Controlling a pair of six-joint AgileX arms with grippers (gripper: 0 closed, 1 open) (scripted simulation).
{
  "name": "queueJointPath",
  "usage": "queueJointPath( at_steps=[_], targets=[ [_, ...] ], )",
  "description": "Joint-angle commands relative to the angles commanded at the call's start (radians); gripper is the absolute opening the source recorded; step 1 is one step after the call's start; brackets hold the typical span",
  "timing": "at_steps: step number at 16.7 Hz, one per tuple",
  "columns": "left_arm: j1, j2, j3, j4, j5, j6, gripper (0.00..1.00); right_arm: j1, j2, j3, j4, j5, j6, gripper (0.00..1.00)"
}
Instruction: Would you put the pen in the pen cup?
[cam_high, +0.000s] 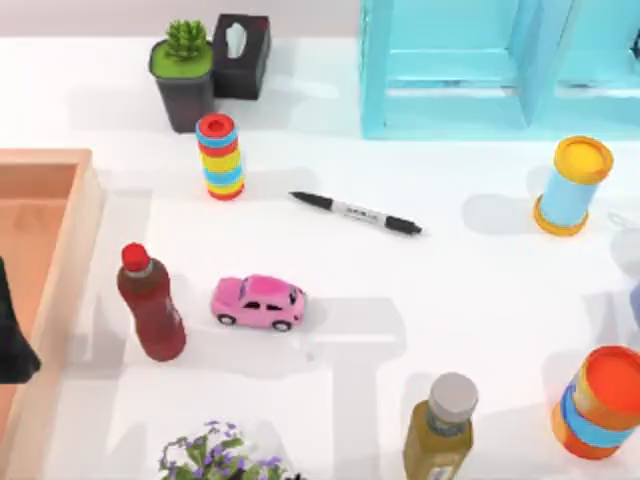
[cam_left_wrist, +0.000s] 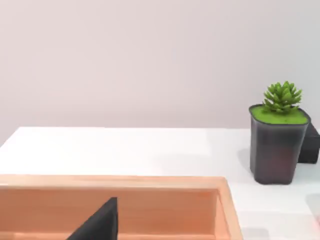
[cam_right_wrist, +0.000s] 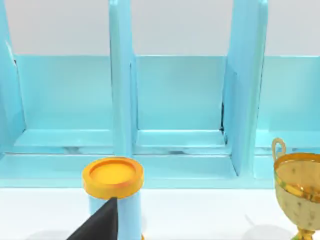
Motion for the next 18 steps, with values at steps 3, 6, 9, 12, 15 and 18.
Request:
queueJointPath(
  at_steps=[3, 6, 9, 12, 15, 18],
  targets=[
    [0.000, 0.000, 0.000, 0.000, 0.000, 0.000, 1.00, 0.002, 0.007, 0.008, -0.005, 0.000, -0.001, 1.00],
    [0.000, 0.000, 0.000, 0.000, 0.000, 0.000, 1.00, 0.023, 0.080, 0.091, -0.052, -0.001, -0.015, 1.00],
    [0.000, 0.000, 0.000, 0.000, 0.000, 0.000, 1.00, 0.060, 0.227, 0.252, -0.143, 0.002, -0.045, 1.00],
    [0.000, 0.000, 0.000, 0.000, 0.000, 0.000, 1.00, 0.108, 0.435, 0.478, -0.269, 0.012, -0.088, 1.00],
    [0.000, 0.000, 0.000, 0.000, 0.000, 0.000, 1.00, 0.164, 0.694, 0.753, -0.422, 0.026, -0.141, 1.00],
    [0.000, 0.000, 0.000, 0.000, 0.000, 0.000, 1.00, 0.227, 0.988, 1.060, -0.593, 0.044, -0.203, 1.00]
  ],
)
